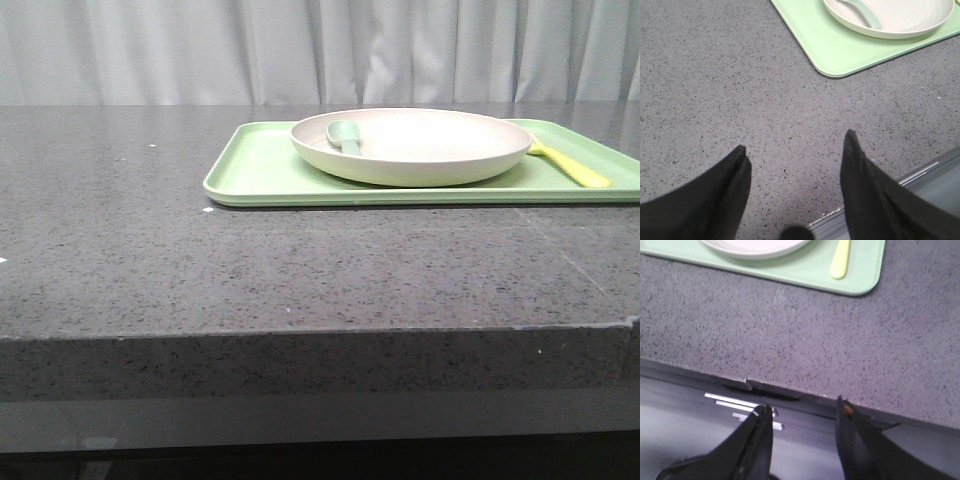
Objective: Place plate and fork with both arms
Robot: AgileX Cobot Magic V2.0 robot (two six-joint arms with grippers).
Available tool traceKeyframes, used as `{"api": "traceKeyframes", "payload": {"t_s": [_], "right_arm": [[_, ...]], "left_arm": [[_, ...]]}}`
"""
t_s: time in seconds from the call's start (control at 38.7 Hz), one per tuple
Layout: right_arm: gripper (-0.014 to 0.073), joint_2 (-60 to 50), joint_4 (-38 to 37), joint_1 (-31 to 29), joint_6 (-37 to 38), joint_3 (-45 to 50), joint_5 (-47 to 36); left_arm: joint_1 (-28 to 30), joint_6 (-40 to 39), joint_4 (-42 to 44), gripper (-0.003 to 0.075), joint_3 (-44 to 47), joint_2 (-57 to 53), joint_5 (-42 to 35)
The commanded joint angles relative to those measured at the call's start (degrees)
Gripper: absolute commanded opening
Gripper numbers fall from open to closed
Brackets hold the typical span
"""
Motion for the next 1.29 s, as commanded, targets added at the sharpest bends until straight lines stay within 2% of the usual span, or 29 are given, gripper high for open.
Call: {"api": "traceKeyframes", "payload": {"t_s": [0.0, 0.34, 0.44, 0.52, 0.57, 0.67, 0.72, 1.27], "right_arm": [[0.0339, -2.38, 0.08, 0.17, 0.15, 0.56, -7.37], [0.0337, -3.86, 0.15, 0.17, 2.05, 2.25, -12.07], [0.028, -3.86, 0.89, 0.17, 2.05, 2.25, -12.06], [0.0192, -3.86, 1.83, 0.17, 2.1, 2.25, -12.26], [0.0108, -3.86, 2.66, 0.17, 2.1, 2.25, -12.39], [-0.0041, -3.86, 3.59, 0.17, 2.1, 2.32, -12.39], [-0.0069, -3.86, 3.65, 0.17, 2.1, 2.55, -12.58], [-0.0067, -3.86, 3.75, 0.17, 2.1, 4.47, -13.2]], "left_arm": [[0.05, -0.07, 0.29, 0.0386, -1.41, 0.07, -4.25], [0.05, -0.07, 0.29, 0.0386, -1.41, 0.07, -4.25], [0.05, -0.07, 0.29, 0.0375, -1.41, 0.07, -4.25], [0.05, -0.07, 0.29, 0.032, -1.41, 0.07, -4.25], [0.05, -0.07, 0.29, 0.0253, -1.41, 0.07, -4.25], [0.05, -0.07, 0.91, 0.0073, -1.41, 0.07, -4.25], [0.05, -0.07, 1.94, -0.0011, -1.41, 0.07, -4.25], [0.05, -0.07, 3.94, -0.0018, -1.41, 0.07, -4.25]]}}
